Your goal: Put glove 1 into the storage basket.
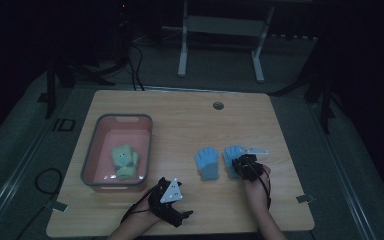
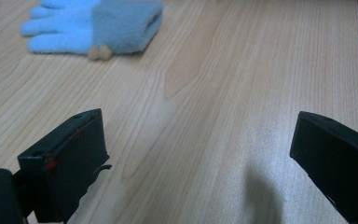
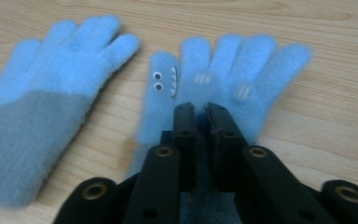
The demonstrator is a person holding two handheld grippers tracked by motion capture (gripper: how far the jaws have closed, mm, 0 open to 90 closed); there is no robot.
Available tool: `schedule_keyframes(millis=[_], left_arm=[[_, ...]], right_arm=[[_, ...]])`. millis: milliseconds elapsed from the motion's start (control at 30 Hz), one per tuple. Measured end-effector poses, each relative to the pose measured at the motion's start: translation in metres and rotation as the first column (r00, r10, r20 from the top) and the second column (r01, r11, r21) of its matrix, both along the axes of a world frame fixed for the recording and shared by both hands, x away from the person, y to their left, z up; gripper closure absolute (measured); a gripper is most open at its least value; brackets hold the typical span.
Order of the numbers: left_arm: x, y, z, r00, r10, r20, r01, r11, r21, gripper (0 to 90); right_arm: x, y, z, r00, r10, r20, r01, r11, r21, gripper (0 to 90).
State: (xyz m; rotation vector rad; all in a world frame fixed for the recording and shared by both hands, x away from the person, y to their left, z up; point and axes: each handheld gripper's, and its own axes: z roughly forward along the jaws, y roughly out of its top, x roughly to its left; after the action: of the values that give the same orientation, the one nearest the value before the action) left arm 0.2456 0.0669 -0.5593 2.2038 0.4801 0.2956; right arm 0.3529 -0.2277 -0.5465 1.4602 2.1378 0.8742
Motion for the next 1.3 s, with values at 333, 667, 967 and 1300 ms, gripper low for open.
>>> schedule_keyframes(millis=[333,667,967,1300], left_arm=[[0.001,0.000,-0.001,1.0000,-0.001,-0.001,0.001,1.0000,0.005,3.9],[0.001,0.000,-0.001,1.0000,-0.002,0.001,0.002,1.0000,0.008,3.9],[0.001,0.000,-0.001,1.0000,-0.001,0.000,0.001,1.0000,0.005,3.9],[0.001,0.001,-0.001,1.0000,-0.001,0.000,0.001,1.0000,0.003,3.9]], right_arm=[[0.002,-0.016,0.021,0.9880,0.149,0.043,-0.148,0.989,-0.018,66.8],[0.010,-0.027,0.010,0.9430,0.332,0.021,-0.331,0.942,-0.052,64.5],[0.007,-0.025,-0.005,0.9547,0.295,0.042,-0.293,0.955,-0.048,80.7],[0.000,-0.016,0.016,0.9748,0.205,0.088,-0.200,0.978,-0.056,86.8]])
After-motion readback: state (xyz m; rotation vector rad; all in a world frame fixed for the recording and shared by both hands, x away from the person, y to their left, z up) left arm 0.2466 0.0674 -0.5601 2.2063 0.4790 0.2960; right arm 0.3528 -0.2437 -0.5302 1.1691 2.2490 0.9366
